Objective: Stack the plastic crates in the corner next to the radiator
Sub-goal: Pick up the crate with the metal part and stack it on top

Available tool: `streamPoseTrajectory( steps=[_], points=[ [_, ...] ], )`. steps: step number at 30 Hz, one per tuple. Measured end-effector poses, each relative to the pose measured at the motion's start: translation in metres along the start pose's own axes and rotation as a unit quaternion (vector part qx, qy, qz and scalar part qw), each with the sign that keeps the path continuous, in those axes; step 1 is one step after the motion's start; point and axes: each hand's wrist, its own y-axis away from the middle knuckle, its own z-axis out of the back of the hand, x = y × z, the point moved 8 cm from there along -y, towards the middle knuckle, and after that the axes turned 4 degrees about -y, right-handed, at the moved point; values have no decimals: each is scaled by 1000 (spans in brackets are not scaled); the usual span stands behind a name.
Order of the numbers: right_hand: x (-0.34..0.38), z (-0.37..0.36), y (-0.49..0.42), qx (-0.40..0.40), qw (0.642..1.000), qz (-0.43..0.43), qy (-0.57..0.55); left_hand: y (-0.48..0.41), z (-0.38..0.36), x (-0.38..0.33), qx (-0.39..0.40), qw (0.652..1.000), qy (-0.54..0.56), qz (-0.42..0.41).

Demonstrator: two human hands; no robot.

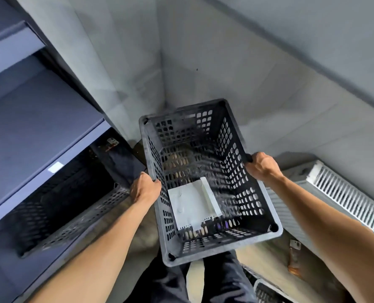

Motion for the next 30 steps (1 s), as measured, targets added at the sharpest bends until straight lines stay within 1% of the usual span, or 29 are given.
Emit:
streamPoseTrajectory(
  steps=[6, 11, 14, 19, 24, 30],
  points=[
    [21, -8, -44, 29, 999, 19, 10, -8, -16, 5, 10, 997, 41, 66],
    [36, -12, -85, 74, 993, 59, 65, -7, -36, -7, 16, 991, 79, 110],
    [43, -8, -112, 82, 988, 91, 89, -6, -50, -17, 16, 987, 83, 138],
    [55, -6, -157, 110, 976, 137, 130, -12, -83, -38, 20, 983, 81, 166],
    [60, -4, -186, 128, 962, 165, 177, -18, -108, -58, 26, 979, 74, 187],
    [55, -17, -220, 141, 956, 164, 200, -32, -130, -73, 35, 977, 66, 202]
  ],
)
